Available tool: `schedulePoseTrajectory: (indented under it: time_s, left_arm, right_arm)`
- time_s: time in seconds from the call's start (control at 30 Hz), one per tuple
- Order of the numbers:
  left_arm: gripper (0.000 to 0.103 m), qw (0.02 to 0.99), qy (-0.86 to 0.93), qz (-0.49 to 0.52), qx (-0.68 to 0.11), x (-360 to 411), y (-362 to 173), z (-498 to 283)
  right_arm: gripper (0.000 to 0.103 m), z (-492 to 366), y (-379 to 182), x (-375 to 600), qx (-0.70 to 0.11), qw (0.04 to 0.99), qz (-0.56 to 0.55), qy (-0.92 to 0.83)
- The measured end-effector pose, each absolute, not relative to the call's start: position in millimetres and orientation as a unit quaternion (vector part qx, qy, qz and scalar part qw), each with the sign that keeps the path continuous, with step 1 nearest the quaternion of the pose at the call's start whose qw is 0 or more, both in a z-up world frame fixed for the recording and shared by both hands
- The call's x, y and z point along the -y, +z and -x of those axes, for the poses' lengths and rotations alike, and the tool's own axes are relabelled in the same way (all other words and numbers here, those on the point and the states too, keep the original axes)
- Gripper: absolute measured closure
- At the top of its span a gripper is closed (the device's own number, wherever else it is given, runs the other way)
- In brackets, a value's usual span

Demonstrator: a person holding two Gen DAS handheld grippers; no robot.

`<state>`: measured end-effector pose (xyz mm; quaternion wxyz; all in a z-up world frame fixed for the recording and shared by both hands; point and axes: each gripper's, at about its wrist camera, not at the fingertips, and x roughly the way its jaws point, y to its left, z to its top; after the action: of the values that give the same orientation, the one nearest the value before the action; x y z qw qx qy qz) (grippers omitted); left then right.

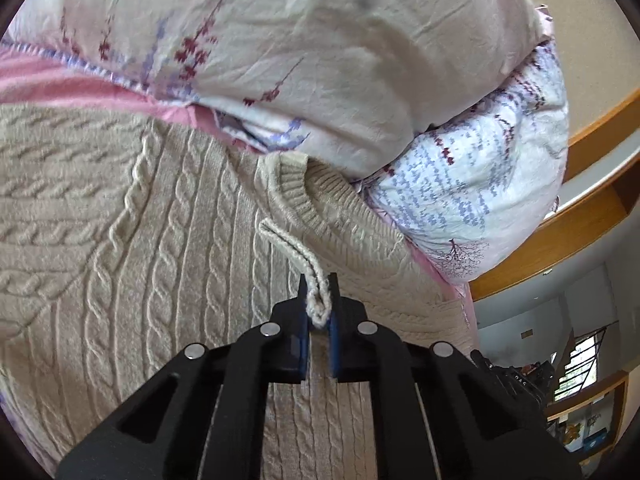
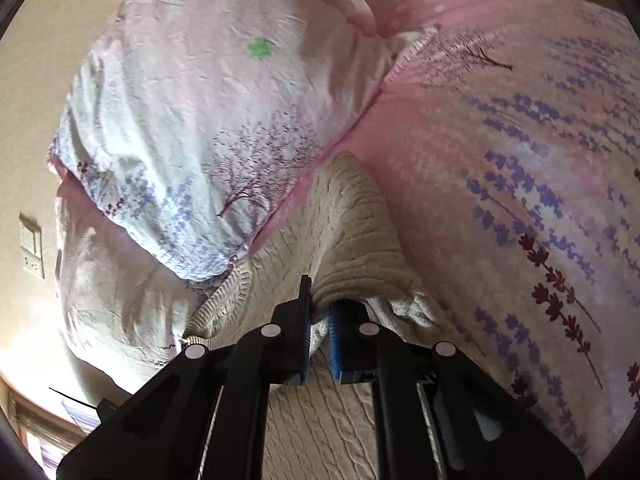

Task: Fold small clothes
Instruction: 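Fold the held sleeve across the sweater body with the right gripper, release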

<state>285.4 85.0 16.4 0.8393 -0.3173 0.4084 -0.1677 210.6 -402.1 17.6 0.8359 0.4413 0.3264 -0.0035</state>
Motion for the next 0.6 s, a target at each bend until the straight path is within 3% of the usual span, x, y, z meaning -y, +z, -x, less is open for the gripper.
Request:
schedulePoseTrajectory:
  time_s: [0.3, 0.37, 0.43, 0.53, 0.6]
  left_arm:
    - [0.092, 0.857, -0.120, 0.238, -0.440, -93, -6, -285]
    - [0.091, 0.854, -0.123, 0.241, -0.443, -94, -4, -286]
    - [0.078, 0.853, -0.127, 0.251, -0.439, -101, 1, -280]
    - [0.058, 0.857, -0.132, 0.268, -0.420, -123, 13, -260]
    - [0.053, 0.858, -0.130, 0.283, -0.409, -143, 20, -243]
  right_arm:
    - [0.093, -209, -10, 389, -0.393, 0.815, -0.425, -0.032]
    - [0.082, -203, -3, 388, -0.398, 0.820, -0.409, -0.051]
    - [0.069, -191, 12, 384, -0.389, 0.834, -0.382, -0.081]
    - [0.059, -179, 41, 371, -0.353, 0.873, -0.321, -0.103]
    - [0.053, -187, 55, 349, -0.352, 0.893, -0.270, -0.074]
